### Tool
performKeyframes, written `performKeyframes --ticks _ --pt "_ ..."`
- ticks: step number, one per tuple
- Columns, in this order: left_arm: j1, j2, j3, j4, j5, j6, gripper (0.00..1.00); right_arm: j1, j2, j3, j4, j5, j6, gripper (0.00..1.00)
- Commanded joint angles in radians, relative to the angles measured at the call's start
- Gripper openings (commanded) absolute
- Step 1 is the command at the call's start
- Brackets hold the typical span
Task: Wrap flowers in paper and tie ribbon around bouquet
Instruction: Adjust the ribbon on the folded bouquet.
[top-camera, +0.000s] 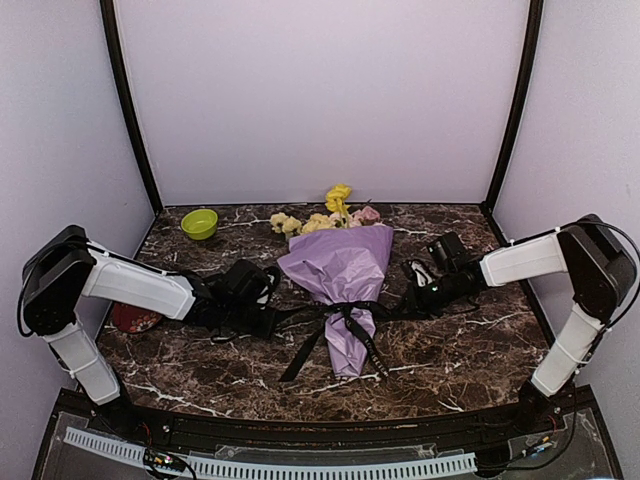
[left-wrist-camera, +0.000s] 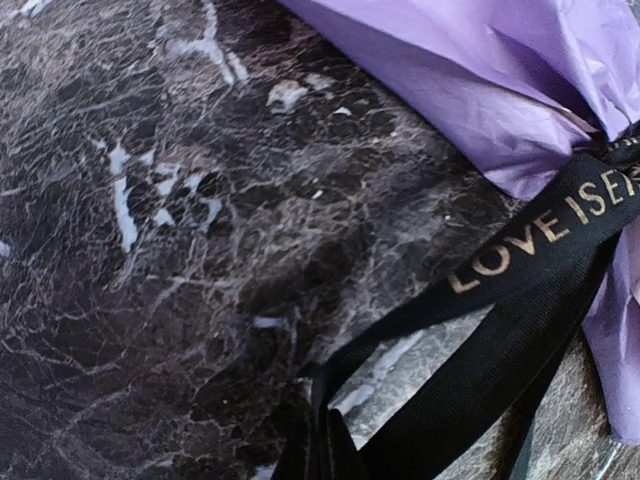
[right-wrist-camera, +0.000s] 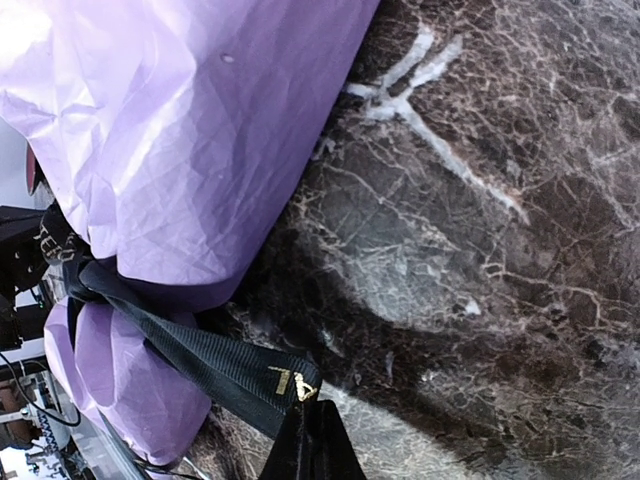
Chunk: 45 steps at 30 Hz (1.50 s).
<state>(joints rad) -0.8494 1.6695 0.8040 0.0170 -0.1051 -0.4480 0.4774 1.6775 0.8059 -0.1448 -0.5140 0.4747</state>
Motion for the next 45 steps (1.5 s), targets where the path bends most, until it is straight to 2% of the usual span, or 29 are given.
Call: performKeyframes --ticks 1,9,17,27,32,36,37,41,45 --pt "0.009 -0.006 -0.034 -0.064 0.033 -0.091 0.0 -0.006 0.0 0.007 -0.04 0.041 -0.039 0.0" --pt "0.034 -0.007 -0.092 -0.111 0.059 -0.157 0.0 -0.028 -0.04 -0.013 -0.13 0.103 -0.077 0.0" --pt "0.062 -0.01 -0.127 -0.145 0.071 -0.185 0.0 -0.029 -0.07 -0.051 -0.177 0.093 -0.094 0.0" --pt "0.076 0.015 -0.174 -0.111 0.111 -0.221 0.0 -0.029 -0.077 -0.115 -0.169 0.055 -0.077 0.0" --pt "0.078 0.041 -0.167 -0.112 0.11 -0.211 0.0 -0.029 -0.077 -0.111 -0.164 0.046 -0.073 0.0" --pt "0.075 0.043 -0.136 -0.071 0.158 -0.143 0.0 -0.029 -0.117 -0.052 -0.209 0.086 -0.086 0.0" --pt "0.074 0.042 -0.127 -0.059 0.169 -0.134 0.0 -0.029 -0.129 -0.027 -0.222 0.095 -0.088 0.02" --pt "0.064 0.036 -0.091 -0.023 0.202 -0.097 0.0 -0.027 -0.181 0.043 -0.247 0.1 -0.084 0.26" --pt "0.062 0.032 -0.084 -0.046 0.184 -0.081 0.0 0.002 -0.239 0.051 -0.286 0.093 -0.1 0.39"
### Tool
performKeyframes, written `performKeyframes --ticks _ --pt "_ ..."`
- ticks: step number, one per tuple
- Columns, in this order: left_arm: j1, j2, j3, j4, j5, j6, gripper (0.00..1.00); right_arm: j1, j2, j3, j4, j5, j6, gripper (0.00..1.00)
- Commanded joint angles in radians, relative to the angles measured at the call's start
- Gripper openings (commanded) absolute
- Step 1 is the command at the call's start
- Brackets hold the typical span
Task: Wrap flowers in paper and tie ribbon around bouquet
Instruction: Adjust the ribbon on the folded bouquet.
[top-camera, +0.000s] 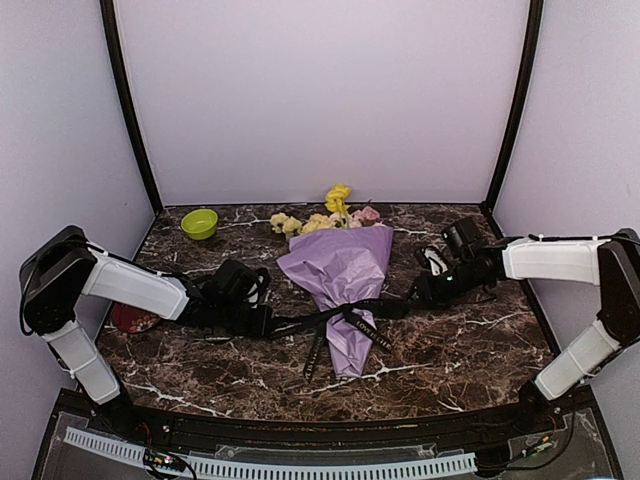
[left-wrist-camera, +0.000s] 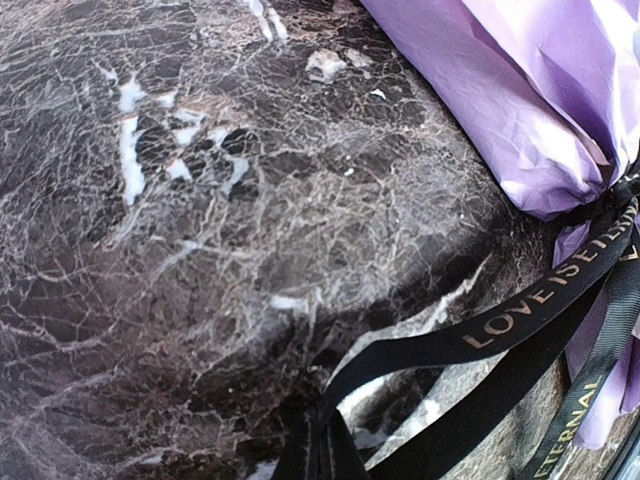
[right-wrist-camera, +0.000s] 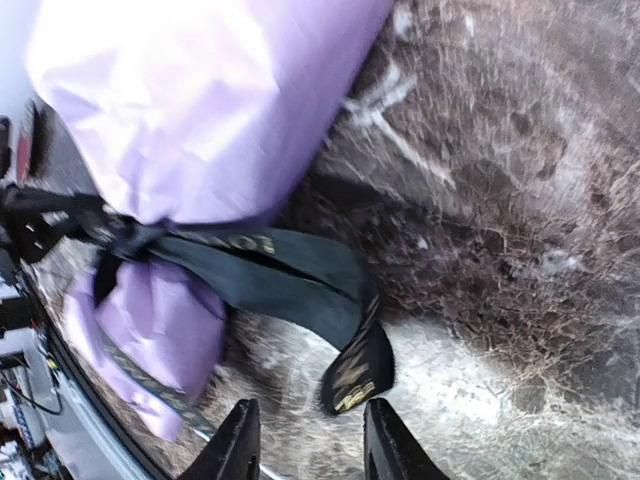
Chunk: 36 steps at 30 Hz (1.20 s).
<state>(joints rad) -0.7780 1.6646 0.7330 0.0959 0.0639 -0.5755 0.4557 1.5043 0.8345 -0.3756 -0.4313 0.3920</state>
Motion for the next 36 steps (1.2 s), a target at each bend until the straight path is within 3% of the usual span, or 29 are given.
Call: performKeyframes --ticks 1,9,15,19,23,26,36 --pt "-0.008 0.037 -0.016 -0.124 0.017 0.048 0.0 0.039 -0.084 0.014 -0.062 0.012 -0.019 0.43" --pt "-0.008 0.039 -0.014 -0.12 0.026 0.058 0.0 0.2 -0.081 -0.066 0.042 -0.114 -0.028 0.75" --pt "-0.008 0.039 -0.015 -0.127 0.03 0.059 0.0 0.218 0.026 -0.038 0.092 -0.132 -0.077 0.74" --pt "-0.009 0.035 -0.015 -0.131 0.02 0.061 0.0 0.219 0.063 -0.047 0.118 -0.166 -0.097 0.63" --pt "-0.009 0.032 -0.014 -0.141 0.013 0.066 0.0 0.218 0.074 -0.056 0.124 -0.184 -0.099 0.25" --pt "-0.009 0.032 -0.014 -0.145 0.008 0.071 0.0 0.219 0.061 -0.068 0.122 -0.215 -0.095 0.03" --pt "-0.009 0.048 -0.006 -0.15 -0.002 0.08 0.0 0.257 -0.019 -0.12 0.081 -0.278 -0.064 0.0"
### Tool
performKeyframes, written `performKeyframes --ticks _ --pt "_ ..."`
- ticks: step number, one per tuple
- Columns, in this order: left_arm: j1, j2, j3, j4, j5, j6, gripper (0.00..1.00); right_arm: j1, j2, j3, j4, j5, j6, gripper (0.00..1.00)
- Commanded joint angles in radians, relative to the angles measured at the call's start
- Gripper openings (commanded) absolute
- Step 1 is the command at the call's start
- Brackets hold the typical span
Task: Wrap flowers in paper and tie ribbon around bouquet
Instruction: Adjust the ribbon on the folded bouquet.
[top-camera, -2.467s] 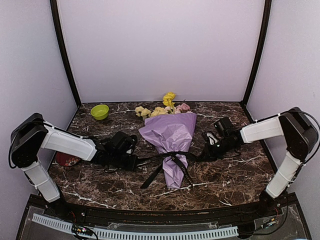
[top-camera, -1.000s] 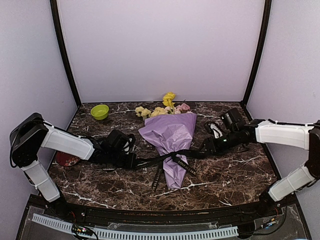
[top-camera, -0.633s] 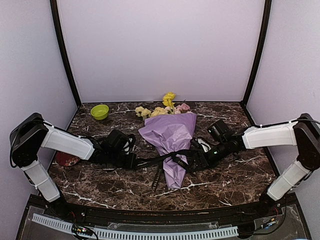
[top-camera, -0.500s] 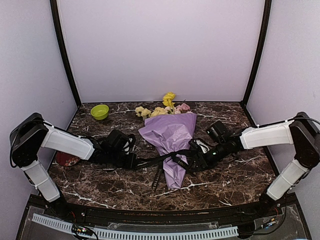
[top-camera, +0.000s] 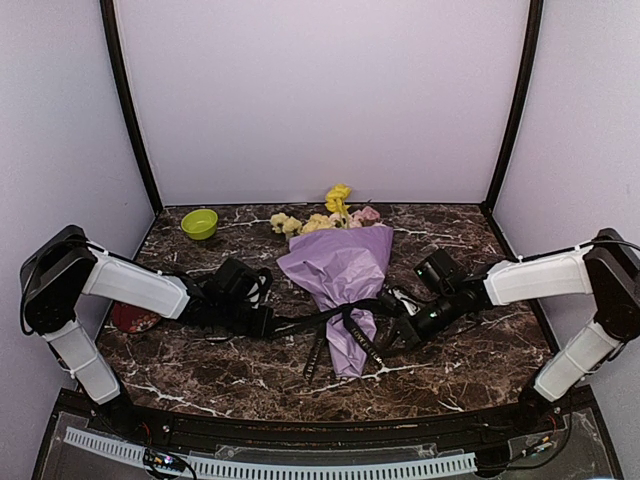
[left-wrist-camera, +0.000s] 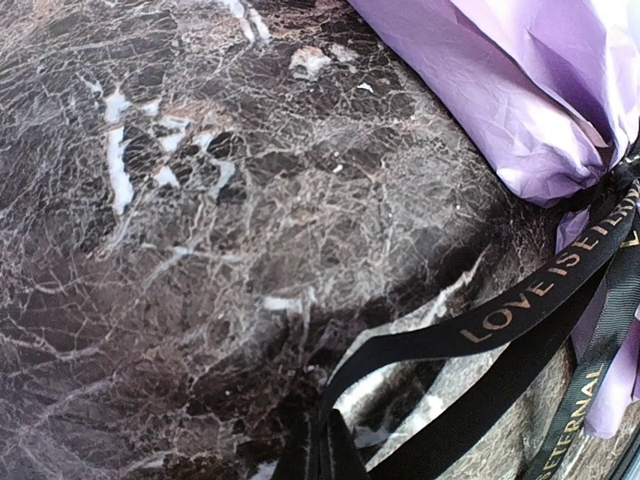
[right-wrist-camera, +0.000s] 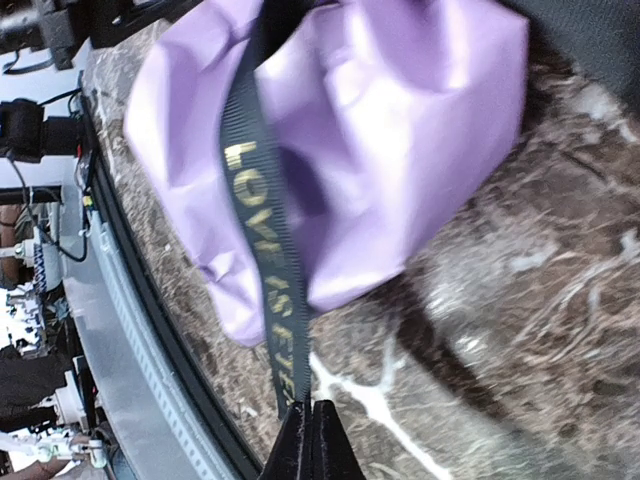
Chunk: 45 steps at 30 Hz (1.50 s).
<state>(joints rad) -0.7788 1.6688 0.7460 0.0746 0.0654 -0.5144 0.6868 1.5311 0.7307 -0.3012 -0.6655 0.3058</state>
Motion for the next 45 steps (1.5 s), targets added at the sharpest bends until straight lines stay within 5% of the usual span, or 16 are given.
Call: performKeyframes --ticks 1,3,10,15,17,23,45 --pt "-0.008 0.045 -0.019 -0.128 -0.004 0.019 0.0 0.03 -0.044 -0.018 0.007 -0.042 0.022 0.0" --pt "-0.008 0.044 -0.02 -0.128 -0.005 0.019 0.0 0.035 -0.034 -0.022 0.011 -0.024 0.026 0.0" --pt "-0.008 0.042 -0.02 -0.133 -0.005 0.025 0.0 0.036 0.02 0.004 0.031 0.047 0.027 0.39" --pt "-0.008 0.043 -0.019 -0.135 -0.007 0.026 0.0 0.046 0.055 0.009 0.101 -0.007 0.047 0.42" --pt "-0.008 0.045 -0.017 -0.138 -0.009 0.028 0.0 0.053 0.088 0.009 0.113 -0.026 0.047 0.38" --pt "-0.008 0.043 -0.021 -0.138 -0.012 0.027 0.0 0.059 0.078 0.006 0.104 -0.043 0.041 0.0" --pt "-0.008 0.079 0.005 -0.153 -0.034 0.056 0.0 0.203 -0.087 -0.125 -0.122 -0.092 0.079 0.0"
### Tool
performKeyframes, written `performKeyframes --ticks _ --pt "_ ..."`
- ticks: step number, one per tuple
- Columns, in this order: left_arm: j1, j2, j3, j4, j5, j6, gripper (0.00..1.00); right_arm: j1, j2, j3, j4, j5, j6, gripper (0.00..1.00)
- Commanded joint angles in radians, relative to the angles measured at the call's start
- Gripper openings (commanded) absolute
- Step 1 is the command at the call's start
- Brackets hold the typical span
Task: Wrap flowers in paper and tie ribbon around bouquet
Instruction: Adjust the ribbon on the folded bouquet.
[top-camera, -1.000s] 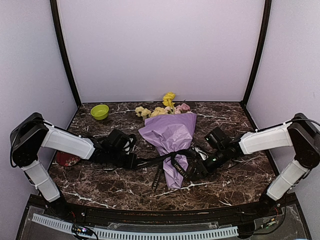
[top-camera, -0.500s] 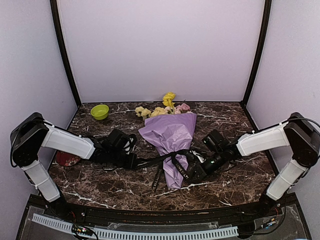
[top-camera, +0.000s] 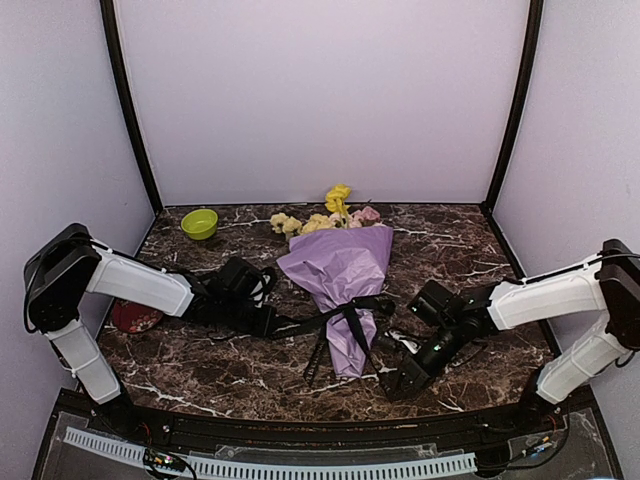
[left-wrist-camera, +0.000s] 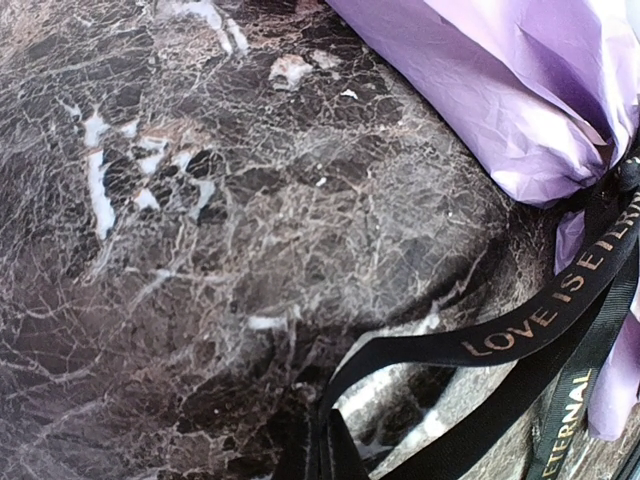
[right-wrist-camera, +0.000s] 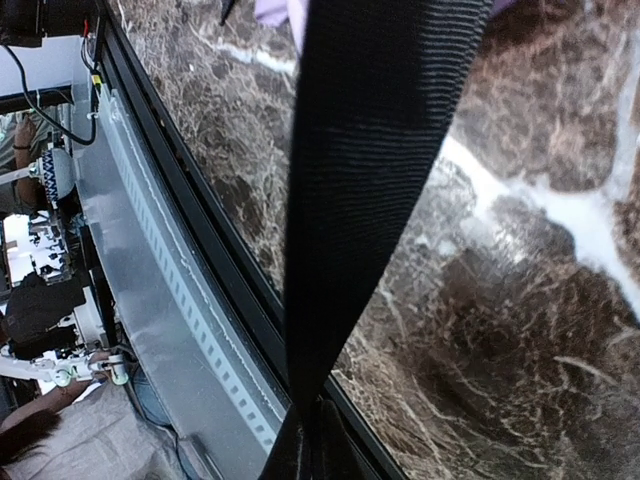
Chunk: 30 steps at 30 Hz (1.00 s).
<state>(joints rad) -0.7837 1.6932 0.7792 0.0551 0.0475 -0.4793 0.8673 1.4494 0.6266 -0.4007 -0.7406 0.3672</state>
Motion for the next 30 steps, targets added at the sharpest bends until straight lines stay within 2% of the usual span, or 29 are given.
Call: performKeyframes --ticks 1,4,5,6,8,9,12,17,20,22,24,27,30 --pt "-0.003 0.054 -0.029 -0.133 -0.016 0.021 0.0 0.024 0.002 -0.024 -0.022 -0.019 0.018 0.0" --pt "-0.003 0.053 -0.032 -0.133 -0.018 0.024 0.0 0.028 0.028 -0.024 -0.058 -0.017 -0.001 0.0" --pt "-0.003 0.052 -0.032 -0.133 -0.017 0.026 0.0 0.029 0.026 -0.016 -0.075 -0.005 -0.012 0.03" --pt "-0.003 0.051 -0.032 -0.132 -0.019 0.027 0.0 0.027 0.018 -0.004 -0.087 0.009 -0.02 0.12" --pt "-0.003 0.051 -0.034 -0.133 -0.02 0.028 0.0 0.018 -0.012 0.037 -0.109 0.043 -0.03 0.38" --pt "-0.003 0.05 -0.034 -0.133 -0.022 0.028 0.0 0.004 -0.025 0.064 -0.123 0.065 -0.036 0.47" --pt "-0.004 0.047 -0.038 -0.134 -0.022 0.03 0.0 -0.091 -0.042 0.143 -0.143 0.12 -0.06 0.6" --pt "-0.003 0.035 -0.049 -0.132 -0.026 0.025 0.0 -0.312 -0.004 0.212 0.016 0.213 0.054 0.62" --pt "-0.003 0.035 -0.053 -0.13 -0.025 0.022 0.0 -0.387 0.07 0.237 0.155 0.231 0.106 0.61" --pt "-0.003 0.036 -0.05 -0.133 -0.026 0.024 0.0 -0.398 0.133 0.281 0.181 0.249 0.069 0.58" --pt "-0.003 0.034 -0.051 -0.131 -0.027 0.022 0.0 -0.39 0.19 0.328 0.134 0.326 0.003 0.57" --pt "-0.003 0.038 -0.047 -0.124 -0.023 0.023 0.0 -0.39 0.216 0.345 0.115 0.359 -0.043 0.62" --pt "-0.003 0.045 -0.035 -0.126 -0.02 0.026 0.0 -0.385 0.241 0.334 0.131 0.319 -0.054 0.65"
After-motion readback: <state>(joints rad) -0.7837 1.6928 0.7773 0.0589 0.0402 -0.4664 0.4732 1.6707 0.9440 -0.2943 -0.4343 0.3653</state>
